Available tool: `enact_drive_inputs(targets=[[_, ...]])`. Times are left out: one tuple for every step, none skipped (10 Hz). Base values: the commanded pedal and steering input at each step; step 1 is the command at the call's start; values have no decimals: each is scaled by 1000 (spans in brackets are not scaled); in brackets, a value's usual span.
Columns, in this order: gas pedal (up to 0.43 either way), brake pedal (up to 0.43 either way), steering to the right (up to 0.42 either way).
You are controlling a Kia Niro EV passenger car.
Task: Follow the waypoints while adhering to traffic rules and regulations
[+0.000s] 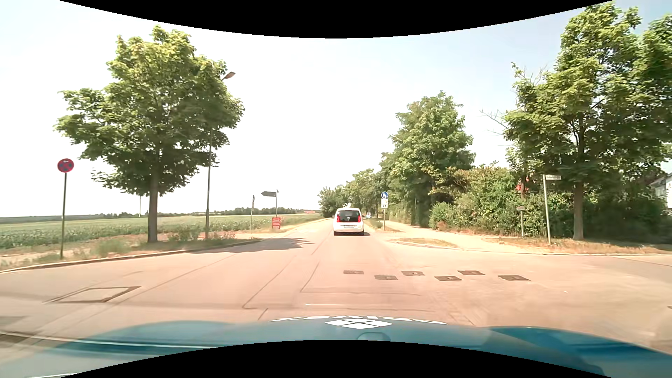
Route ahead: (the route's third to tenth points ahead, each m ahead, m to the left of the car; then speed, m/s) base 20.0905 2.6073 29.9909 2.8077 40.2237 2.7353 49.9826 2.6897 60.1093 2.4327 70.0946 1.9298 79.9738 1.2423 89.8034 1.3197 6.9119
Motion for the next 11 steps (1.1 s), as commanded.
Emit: enact_drive_inputs(targets=[[130, 0, 12], [130, 0, 11], [130, 0, 11], [130, 0, 9], [130, 0, 8], [130, 0, 8], [130, 0, 6], [130, 0, 1], [130, 0, -1], [130, 0, -4], [130, 0, -6]])
